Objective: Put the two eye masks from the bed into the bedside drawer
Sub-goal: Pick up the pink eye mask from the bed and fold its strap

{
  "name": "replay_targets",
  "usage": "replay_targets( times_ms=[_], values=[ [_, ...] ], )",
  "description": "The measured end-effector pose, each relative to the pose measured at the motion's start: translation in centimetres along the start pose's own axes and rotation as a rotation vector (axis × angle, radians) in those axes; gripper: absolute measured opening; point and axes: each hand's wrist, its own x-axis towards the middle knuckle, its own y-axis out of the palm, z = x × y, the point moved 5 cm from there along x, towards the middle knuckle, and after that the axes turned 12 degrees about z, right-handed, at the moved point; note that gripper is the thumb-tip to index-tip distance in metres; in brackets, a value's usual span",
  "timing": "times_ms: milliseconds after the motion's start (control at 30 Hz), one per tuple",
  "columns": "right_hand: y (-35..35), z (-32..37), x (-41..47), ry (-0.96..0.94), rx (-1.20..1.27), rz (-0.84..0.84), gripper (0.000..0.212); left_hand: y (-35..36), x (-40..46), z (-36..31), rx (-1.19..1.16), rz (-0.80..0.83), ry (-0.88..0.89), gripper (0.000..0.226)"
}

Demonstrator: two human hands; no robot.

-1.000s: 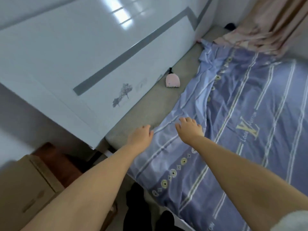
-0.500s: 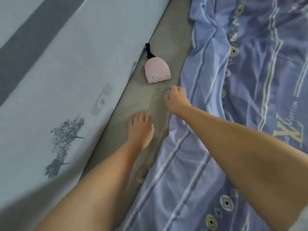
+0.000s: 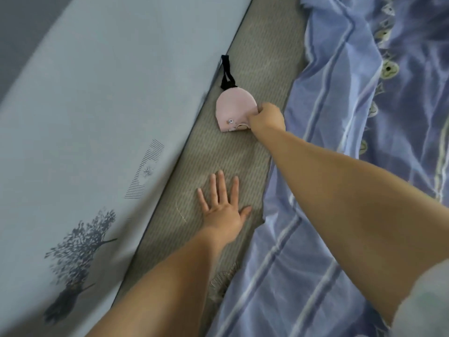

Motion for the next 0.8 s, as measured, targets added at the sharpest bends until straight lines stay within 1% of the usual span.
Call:
replay_targets(
  times_ms=[67, 167, 233, 300, 333, 400, 433, 467, 533, 567, 667, 733, 800],
  values=[
    [-0.6, -0.1, -1.7, -0.071, 0.015, -0.005, 0.01, 0.0, -0.1, 0.0, -0.01, 0.012, 0.0, 0.078],
    [-2.0, -0.1, -5.2, -0.194, 0.119, 0.019, 0.012, -0.4, -0.2, -0.2, -0.035, 0.061, -0.007, 0.081],
    [-3.5, -0.5, -7.4, -0.21, 0.229, 0.025, 0.012, -1.1, -0.3, -0.1, -0.049, 0.125, 0.011, 0.082],
    [-4.8, -1.2, -9.7, -0.183, 0.359, 0.03, 0.025, -2.4, -1.2, 0.3, -0.109, 0.169, 0.062, 0.082],
    [-5.4, -1.7, -11.0, -0.162, 0.421, 0.03, 0.033, -3.4, -2.1, 0.5, -0.214, 0.165, 0.098, 0.081],
    [-6.2, -2.6, -13.9, -0.15, 0.503, 0.028, 0.042, -5.8, -5.0, 0.6, -0.594, 0.109, 0.158, 0.076],
    [-6.5, -3.0, -15.5, -0.159, 0.524, 0.033, 0.045, -7.1, -7.1, 0.5, -0.778, 0.055, 0.171, 0.069],
    [-6.7, -3.4, -17.2, -0.174, 0.536, 0.043, 0.046, -8.3, -9.4, 0.2, -0.908, -0.027, 0.168, 0.06],
    [-7.0, -4.1, -20.9, -0.216, 0.559, 0.069, 0.046, -10.6, -14.3, -1.0, -1.066, -0.164, 0.169, 0.043],
    [-7.1, -4.4, -23.0, -0.236, 0.574, 0.091, 0.045, -11.6, -16.8, -2.1, -1.097, -0.203, 0.199, 0.038],
    [-7.4, -5.1, -30.0, -0.325, 0.561, 0.151, 0.042, -13.2, -24.1, -6.2, -1.004, -0.23, 0.279, 0.028],
    [-8.0, -5.7, -35.1, -0.399, 0.526, 0.177, 0.043, -12.8, -29.1, -8.7, -0.971, -0.235, 0.277, 0.023],
    [-9.0, -6.4, -39.8, -0.455, 0.499, 0.193, 0.045, -12.1, -33.7, -10.4, -0.983, -0.28, 0.258, 0.022]
  ],
)
